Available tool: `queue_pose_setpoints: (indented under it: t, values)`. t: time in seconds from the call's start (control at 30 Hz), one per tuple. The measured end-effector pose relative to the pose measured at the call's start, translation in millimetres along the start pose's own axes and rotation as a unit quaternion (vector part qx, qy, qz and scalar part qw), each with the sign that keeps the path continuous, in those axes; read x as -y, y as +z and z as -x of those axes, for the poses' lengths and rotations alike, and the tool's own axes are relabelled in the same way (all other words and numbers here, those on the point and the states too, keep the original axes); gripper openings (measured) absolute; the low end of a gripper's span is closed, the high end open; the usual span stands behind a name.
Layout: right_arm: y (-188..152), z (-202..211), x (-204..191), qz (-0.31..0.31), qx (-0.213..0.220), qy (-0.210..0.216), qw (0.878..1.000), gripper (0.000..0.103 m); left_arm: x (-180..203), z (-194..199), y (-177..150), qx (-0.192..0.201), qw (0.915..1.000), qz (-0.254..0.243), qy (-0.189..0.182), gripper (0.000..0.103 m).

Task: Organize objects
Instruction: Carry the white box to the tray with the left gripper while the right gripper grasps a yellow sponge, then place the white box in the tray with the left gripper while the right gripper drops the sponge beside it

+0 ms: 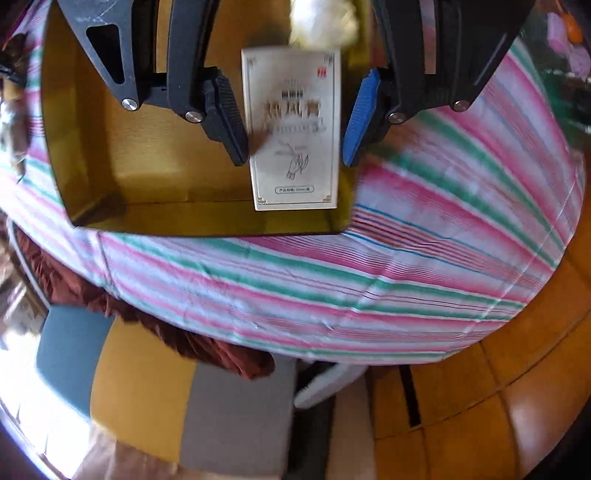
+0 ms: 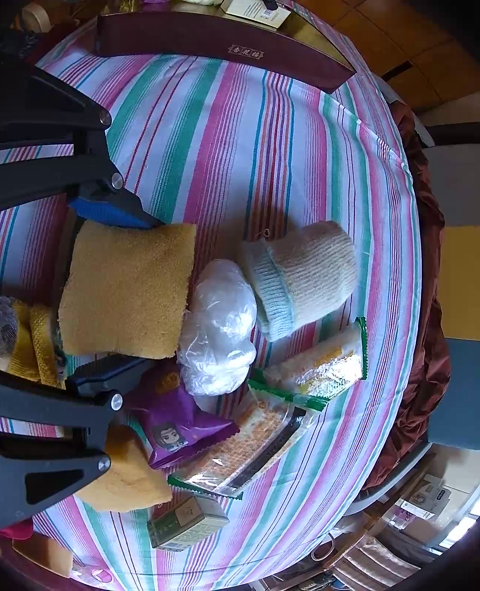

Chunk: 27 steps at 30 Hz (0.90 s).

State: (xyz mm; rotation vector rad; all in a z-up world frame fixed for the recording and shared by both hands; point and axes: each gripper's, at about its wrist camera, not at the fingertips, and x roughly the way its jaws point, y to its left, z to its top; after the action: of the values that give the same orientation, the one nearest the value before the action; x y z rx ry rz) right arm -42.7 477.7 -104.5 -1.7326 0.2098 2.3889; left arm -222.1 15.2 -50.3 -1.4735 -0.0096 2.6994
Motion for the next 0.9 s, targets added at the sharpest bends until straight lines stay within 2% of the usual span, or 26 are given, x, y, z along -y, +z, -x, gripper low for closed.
queue_pose_setpoints:
  t: [0.13,0.23,0.33,0.53,0.63,0.8,0.9]
  values:
    - [0.1,6.7,-2.2,-0.006,0.001,0.015,1.000,0.060,-16.6,32.7,-14.5,0.028,0.9994,0.017,0.010,0.058]
    - [0.0,27.8,-8.7,-0.010,0.028,0.026,0.999,0.060,-30.6,58.0,-28.5,0.049,0.9982,0.035,-0.009,0.060]
    - [-3.5,58.4,-24.6,-0.012,0.062,0.059,0.996,0.060,-40.4,78.8,-43.2,0.066,0.9966,0.046,-0.020,0.061]
    - [8.8,109.6,-107.0,0.046,0.118,0.127,0.984,0.060,-52.4,105.6,-71.7,0.085,0.9933,0.066,-0.043,0.065]
    - [9.1,120.1,-154.4,0.080,0.125,0.176,0.973,0.060,-58.0,112.6,-82.1,0.089,0.9928,0.067,-0.045,0.065]
    - [15.8,108.4,-237.6,0.124,0.099,0.226,0.961,0.060,-75.1,117.1,-102.0,0.082,0.9916,0.085,-0.053,0.066]
    - [22.2,82.1,-281.3,0.127,0.064,0.237,0.961,0.060,-86.9,116.6,-112.5,0.075,0.9905,0.101,-0.055,0.066]
